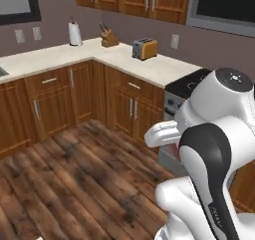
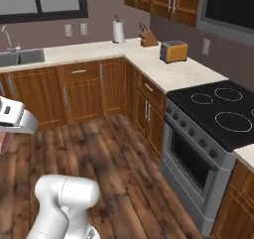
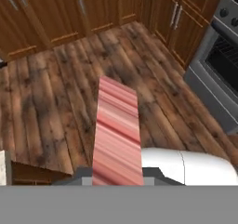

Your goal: Retrieve the steak from the fridge and place it on the cutting board.

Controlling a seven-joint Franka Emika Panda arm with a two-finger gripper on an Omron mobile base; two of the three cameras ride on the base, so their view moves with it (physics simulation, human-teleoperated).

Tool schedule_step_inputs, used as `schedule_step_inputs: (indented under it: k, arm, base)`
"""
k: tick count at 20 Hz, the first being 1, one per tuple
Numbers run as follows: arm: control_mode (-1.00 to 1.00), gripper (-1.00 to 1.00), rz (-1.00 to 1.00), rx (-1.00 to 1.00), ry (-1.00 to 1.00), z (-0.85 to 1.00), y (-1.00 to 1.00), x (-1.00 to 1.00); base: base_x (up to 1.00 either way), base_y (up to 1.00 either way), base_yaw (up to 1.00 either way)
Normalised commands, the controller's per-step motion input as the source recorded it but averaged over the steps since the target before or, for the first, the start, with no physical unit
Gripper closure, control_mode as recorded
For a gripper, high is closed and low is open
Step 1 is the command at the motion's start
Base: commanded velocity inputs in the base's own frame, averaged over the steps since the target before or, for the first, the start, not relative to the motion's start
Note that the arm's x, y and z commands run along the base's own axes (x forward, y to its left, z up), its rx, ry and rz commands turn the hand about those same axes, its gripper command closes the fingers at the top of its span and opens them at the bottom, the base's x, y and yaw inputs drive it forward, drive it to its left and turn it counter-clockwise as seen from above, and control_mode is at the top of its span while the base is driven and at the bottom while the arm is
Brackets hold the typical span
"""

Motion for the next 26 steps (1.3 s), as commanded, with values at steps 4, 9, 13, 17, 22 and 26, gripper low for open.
schedule_step_inputs:
  k: [4, 9, 13, 17, 22, 26]
  arm:
    - [1.00, 1.00, 0.00, 0.00, 0.00, 0.00, 0.00, 0.00]
    - [1.00, 1.00, 0.00, 0.00, 0.00, 0.00, 0.00, 0.00]
    - [1.00, 1.00, 0.00, 0.00, 0.00, 0.00, 0.00, 0.00]
    - [1.00, 1.00, 0.00, 0.00, 0.00, 0.00, 0.00, 0.00]
    - [1.00, 1.00, 0.00, 0.00, 0.00, 0.00, 0.00, 0.00]
    - [1.00, 1.00, 0.00, 0.00, 0.00, 0.00, 0.00, 0.00]
  base:
    - [1.00, 0.00, -0.56]
    - [0.88, -0.05, -0.63]
    - [0.28, -0.57, -0.74]
    - [0.10, -0.70, -0.77]
    - [0.20, -0.66, -0.75]
    - [0.62, -0.50, -0.64]
